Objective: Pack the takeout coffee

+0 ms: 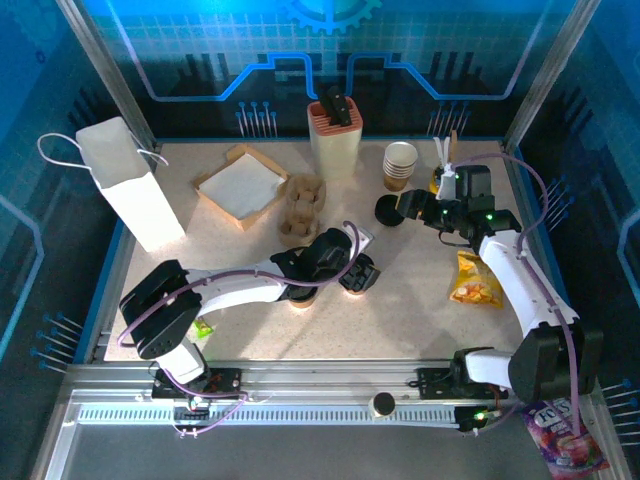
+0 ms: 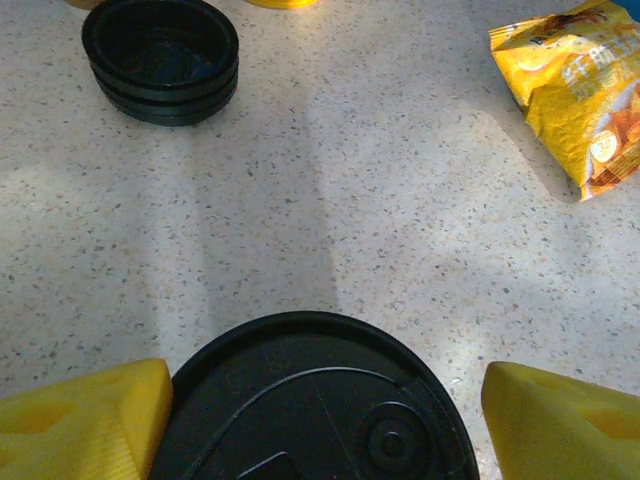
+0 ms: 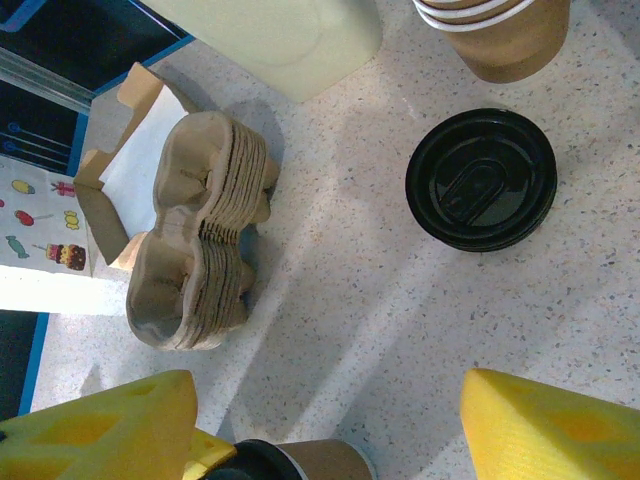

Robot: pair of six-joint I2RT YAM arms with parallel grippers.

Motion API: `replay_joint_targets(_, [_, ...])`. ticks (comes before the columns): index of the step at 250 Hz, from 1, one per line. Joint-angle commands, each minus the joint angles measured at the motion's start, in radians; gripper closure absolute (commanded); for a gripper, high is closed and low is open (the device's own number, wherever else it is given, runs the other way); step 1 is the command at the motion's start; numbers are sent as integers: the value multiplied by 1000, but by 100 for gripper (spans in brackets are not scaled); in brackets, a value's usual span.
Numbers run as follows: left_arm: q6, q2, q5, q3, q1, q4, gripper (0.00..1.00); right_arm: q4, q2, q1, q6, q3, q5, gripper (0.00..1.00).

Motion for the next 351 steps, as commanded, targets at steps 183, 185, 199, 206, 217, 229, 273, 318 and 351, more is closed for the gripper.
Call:
replay_joint_targets(183, [-182,-182,186,-22,194,-245,9,-200,-77,121,-177,-152,-147,22])
replay_joint_targets(185, [-177,-181,187,-19,194,-252,9,-199,-73,127,-178,-156,-149,22])
replay_joint_targets(199, [-146,-166,199,4,195,-291,8,-189,-53,160,-183,-167,-143,21])
replay_joint_targets(206, [-132,-156,202,16,195,-308,9,-179,-41,180,-181,-169,-137,22])
replay_joint_targets(217, [-111,-139,199,34,194,-333,9,-164,-21,211,-174,-168,-114,22])
replay_joint_targets(229, [-88,-124,197,53,195,-358,9,-143,-1,235,-162,-165,-96,22])
replay_joint_targets(273, [-30,-105,202,73,186,-370,10,-78,54,249,-125,-168,-108,25])
replay_joint_targets(318, [43,-57,175,106,157,-402,10,-76,103,255,-129,-166,-80,27])
replay_joint_targets(351, [66,-22,160,124,142,-405,10,-69,120,255,-129,-171,-68,30])
